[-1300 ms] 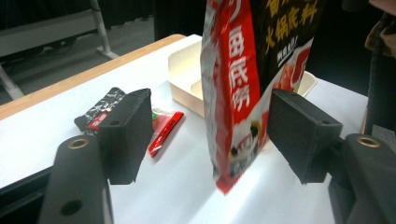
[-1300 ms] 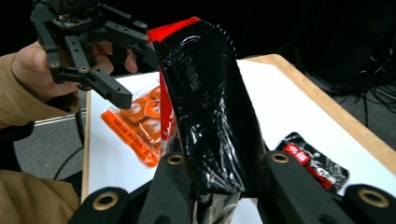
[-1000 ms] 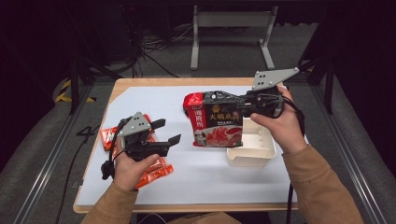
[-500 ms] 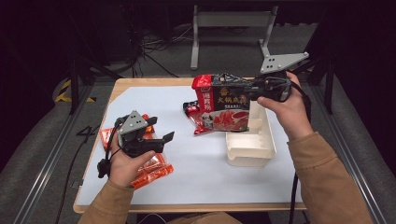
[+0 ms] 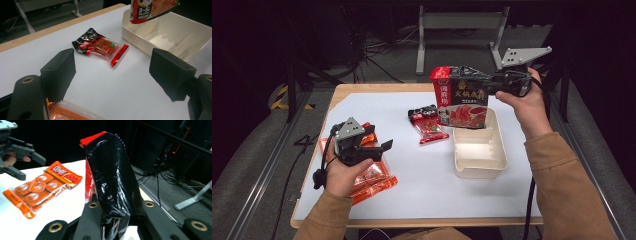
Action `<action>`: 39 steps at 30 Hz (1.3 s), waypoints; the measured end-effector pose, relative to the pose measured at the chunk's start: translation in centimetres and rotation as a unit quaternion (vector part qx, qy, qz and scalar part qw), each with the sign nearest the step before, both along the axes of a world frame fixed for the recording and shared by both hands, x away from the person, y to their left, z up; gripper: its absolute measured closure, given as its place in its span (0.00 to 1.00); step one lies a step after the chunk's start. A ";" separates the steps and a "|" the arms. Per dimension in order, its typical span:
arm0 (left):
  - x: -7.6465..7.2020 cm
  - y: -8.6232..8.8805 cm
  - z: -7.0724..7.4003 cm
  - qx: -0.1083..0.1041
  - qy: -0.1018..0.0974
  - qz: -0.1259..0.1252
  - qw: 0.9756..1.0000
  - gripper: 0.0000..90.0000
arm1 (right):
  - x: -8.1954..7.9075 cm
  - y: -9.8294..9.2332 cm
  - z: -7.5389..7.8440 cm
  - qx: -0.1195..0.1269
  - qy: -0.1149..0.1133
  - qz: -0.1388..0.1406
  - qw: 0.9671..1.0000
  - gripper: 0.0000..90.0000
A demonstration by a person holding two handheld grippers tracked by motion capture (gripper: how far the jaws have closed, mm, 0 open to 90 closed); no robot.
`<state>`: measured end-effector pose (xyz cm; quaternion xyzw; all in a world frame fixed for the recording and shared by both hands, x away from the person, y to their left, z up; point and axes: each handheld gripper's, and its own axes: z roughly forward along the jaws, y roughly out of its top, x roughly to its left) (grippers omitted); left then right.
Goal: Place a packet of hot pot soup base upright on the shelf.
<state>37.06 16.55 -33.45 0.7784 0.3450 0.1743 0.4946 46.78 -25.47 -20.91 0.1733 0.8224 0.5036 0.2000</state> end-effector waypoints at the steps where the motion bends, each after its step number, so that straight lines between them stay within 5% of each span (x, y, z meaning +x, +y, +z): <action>1: 0.1 0.2 0.0 0.000 0.000 -0.001 1.000 0.24 | 0.2 -0.2 0.0 -0.001 0.000 0.000 1.000 0.87; 14: 0.3 0.7 -0.1 -0.003 -0.001 0.005 1.000 0.24 | 3.0 -3.0 -0.8 0.007 -0.012 -0.027 1.000 0.87; 26: 0.7 0.9 -0.4 -0.004 0.008 0.018 1.000 0.21 | 4.0 -4.5 -2.0 0.005 -0.036 -0.037 0.999 0.87; 39: 0.7 1.0 -0.6 -0.002 0.009 0.019 1.000 0.20 | 4.4 -5.8 -4.4 0.027 -0.029 -0.031 0.999 0.87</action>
